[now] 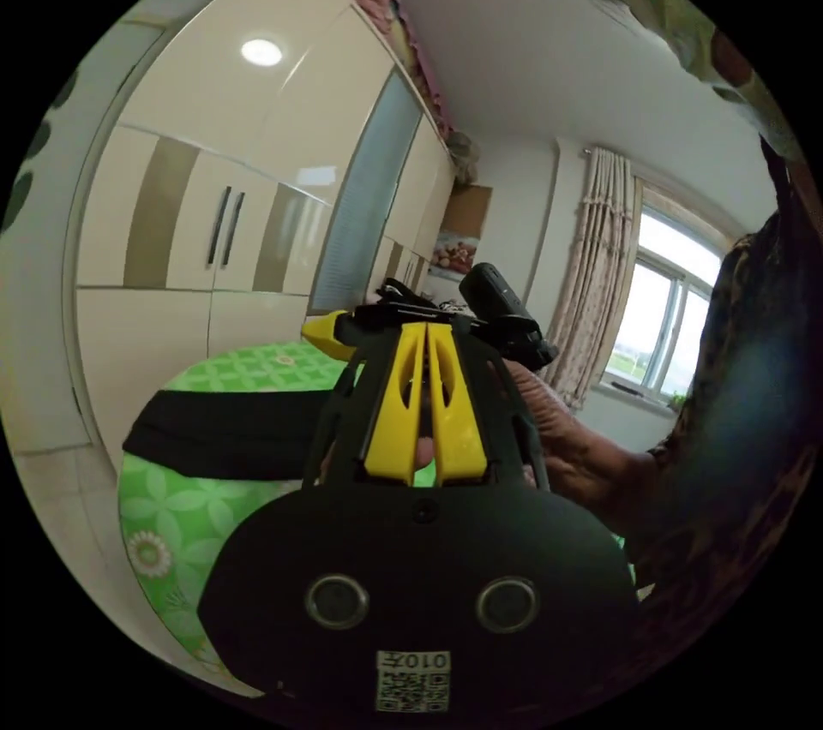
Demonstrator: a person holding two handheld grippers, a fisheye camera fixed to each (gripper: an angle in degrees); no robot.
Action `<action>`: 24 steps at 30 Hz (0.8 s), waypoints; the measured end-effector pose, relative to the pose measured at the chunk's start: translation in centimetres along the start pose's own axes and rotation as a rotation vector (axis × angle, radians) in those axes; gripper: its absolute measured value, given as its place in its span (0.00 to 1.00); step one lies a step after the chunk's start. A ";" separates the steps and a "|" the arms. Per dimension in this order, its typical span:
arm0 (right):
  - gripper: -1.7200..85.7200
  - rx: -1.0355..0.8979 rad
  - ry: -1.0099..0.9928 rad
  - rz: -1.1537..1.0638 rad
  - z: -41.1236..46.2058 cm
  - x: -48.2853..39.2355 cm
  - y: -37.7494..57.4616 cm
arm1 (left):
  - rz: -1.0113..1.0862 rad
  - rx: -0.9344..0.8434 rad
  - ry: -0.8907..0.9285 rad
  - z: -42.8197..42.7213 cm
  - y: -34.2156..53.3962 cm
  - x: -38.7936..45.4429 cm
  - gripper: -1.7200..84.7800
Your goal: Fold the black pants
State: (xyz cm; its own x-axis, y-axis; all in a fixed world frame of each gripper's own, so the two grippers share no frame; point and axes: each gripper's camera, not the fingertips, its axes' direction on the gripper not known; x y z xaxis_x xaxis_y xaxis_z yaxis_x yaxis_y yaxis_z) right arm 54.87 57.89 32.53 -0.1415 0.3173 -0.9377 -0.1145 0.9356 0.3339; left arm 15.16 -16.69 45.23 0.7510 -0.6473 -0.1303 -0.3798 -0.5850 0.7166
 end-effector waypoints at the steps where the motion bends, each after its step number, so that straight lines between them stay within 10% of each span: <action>1: 0.05 -0.027 0.020 -0.023 0.8 0.0 -0.5 | -0.048 0.015 0.018 -0.8 -0.3 -1.5 0.02; 14: 0.12 -0.058 0.292 0.338 -3.9 10.9 2.5 | -1.213 0.175 0.124 -16.8 10.2 -44.0 0.19; 24: 0.10 -0.095 0.434 0.452 -5.1 13.1 2.5 | -1.376 -0.117 0.197 -9.5 7.4 -55.1 0.19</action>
State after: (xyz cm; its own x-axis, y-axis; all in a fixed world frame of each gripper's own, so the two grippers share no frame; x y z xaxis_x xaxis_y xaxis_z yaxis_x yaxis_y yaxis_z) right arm 47.67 63.60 21.53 -0.5800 0.5677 -0.5843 -0.0337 0.6998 0.7135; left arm -23.90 19.32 64.24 0.5462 0.4917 -0.6782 0.7563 -0.6376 0.1468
